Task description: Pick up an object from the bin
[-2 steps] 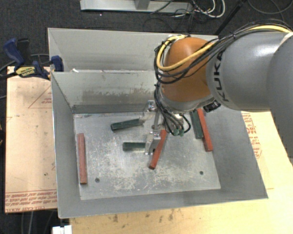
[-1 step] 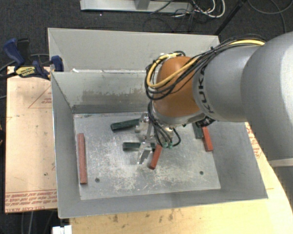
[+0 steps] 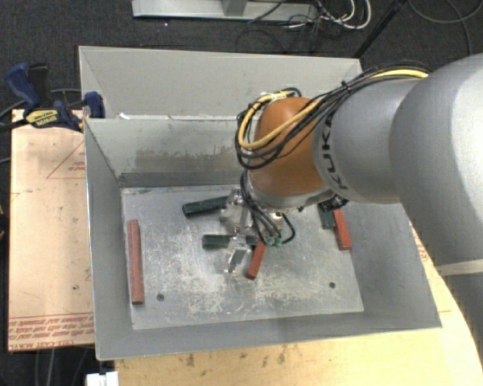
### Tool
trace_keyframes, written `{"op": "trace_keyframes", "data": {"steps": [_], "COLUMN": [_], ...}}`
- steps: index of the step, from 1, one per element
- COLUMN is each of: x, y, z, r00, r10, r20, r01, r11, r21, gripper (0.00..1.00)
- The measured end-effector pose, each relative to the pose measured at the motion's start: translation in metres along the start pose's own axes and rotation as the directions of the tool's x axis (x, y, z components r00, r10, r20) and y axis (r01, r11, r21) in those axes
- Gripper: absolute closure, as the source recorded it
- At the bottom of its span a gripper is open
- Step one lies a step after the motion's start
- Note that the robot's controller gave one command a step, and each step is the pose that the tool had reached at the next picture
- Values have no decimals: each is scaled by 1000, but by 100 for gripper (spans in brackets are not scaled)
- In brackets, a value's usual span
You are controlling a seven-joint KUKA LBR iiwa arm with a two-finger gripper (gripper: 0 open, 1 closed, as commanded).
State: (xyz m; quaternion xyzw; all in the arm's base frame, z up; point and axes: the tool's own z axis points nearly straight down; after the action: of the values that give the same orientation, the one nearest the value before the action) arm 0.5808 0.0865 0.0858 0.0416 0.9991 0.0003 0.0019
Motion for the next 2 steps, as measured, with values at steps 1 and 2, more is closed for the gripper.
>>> {"op": "trace_keyframes", "data": {"steps": [1, 2], "x": [2, 1], "y": [-8, -5], "z": [-13, 10], "r00": [991, 997], "r10": [134, 75], "r20": [-2, 6], "r01": [-134, -75], "r11": [991, 997], "r21": [0, -2], "gripper": [0, 0]}}
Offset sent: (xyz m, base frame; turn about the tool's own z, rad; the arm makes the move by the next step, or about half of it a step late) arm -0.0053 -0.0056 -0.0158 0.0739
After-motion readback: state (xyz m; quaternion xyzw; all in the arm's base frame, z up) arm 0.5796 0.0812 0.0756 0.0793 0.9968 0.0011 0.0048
